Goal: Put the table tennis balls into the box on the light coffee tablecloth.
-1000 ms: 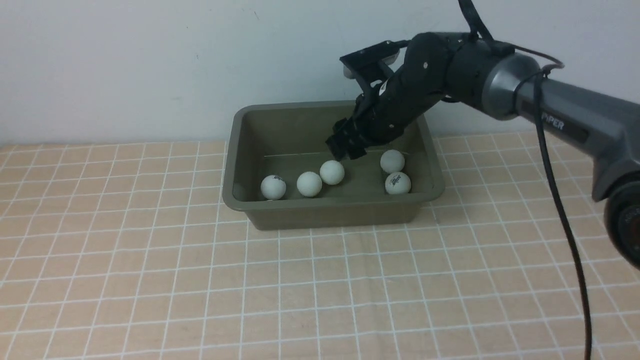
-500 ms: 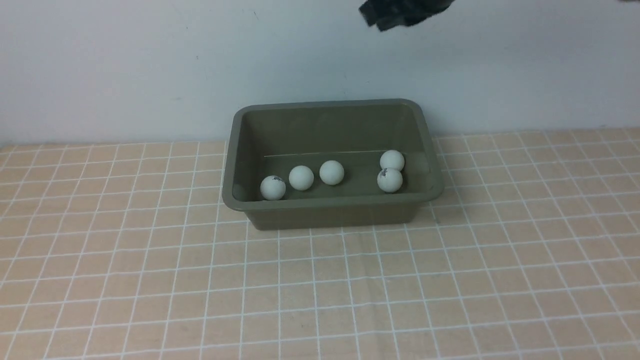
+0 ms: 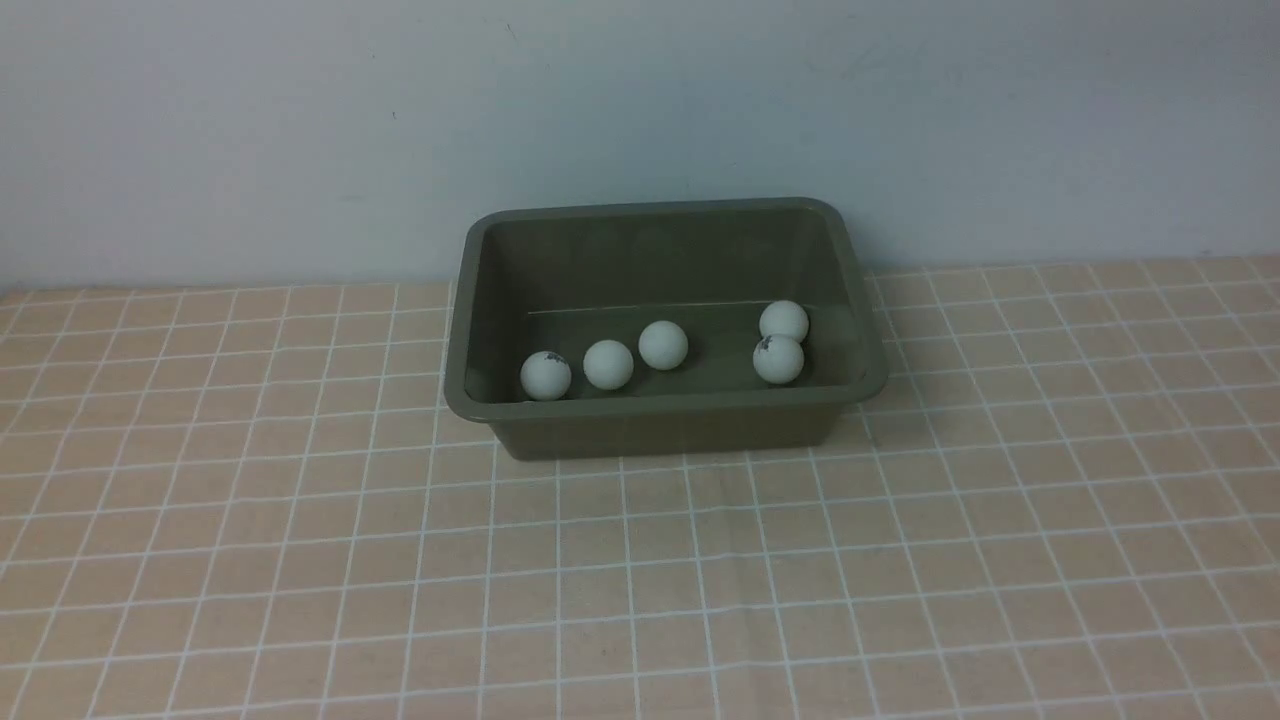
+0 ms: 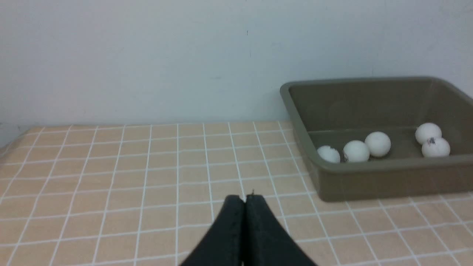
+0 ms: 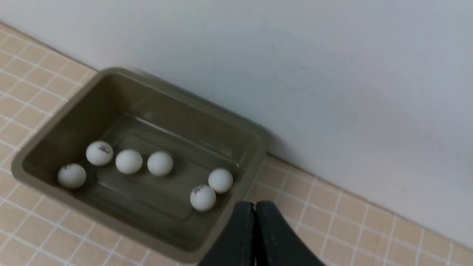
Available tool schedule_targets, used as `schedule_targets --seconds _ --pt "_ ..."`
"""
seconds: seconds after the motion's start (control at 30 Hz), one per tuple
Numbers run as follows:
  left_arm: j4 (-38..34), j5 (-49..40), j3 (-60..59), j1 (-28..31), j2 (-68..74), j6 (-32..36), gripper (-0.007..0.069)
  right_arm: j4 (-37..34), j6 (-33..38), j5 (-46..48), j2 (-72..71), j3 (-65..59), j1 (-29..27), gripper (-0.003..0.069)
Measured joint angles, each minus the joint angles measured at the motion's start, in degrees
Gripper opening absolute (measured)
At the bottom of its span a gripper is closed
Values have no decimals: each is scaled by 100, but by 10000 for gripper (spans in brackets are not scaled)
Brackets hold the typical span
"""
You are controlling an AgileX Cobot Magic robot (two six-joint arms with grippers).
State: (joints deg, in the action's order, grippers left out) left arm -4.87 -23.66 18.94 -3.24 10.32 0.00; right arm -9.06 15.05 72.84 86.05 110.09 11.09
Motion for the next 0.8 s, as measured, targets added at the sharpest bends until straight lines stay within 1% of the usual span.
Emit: schedule_targets --seconds 0.13,0.2,0.27,0.4,0.43,0.5,0.57,0.63,0.8 --pt "-86 475 -258 0 0 -37 -69 0 0 6 -983 -1433 -302 -17" --pt "-123 655 -398 0 0 -53 -69 -11 0 -20 -1538 -2238 -343 -17" --pt "-199 819 -488 0 0 -86 -69 -96 50 -250 -2115 -3054 -343 -17" --pt "-270 949 -588 0 0 -101 -69 -475 228 -1144 -3215 -4651 -343 -17" --pt "-270 949 -587 0 0 -101 -69 -536 264 -1270 -3272 -4736 -343 -17" --pt "-278 961 -620 0 0 -101 -69 -946 478 -2043 -3984 -5857 -343 -17" --pt "-278 961 -632 0 0 -101 -69 -1248 680 -2595 -4389 -6535 -343 -17" --pt "-278 978 -632 0 0 -101 -69 -1733 942 -3439 -4920 -7460 -343 -17" --pt "-278 983 -632 0 0 -101 -69 -2543 1286 -4508 -5512 -8589 -343 -17"
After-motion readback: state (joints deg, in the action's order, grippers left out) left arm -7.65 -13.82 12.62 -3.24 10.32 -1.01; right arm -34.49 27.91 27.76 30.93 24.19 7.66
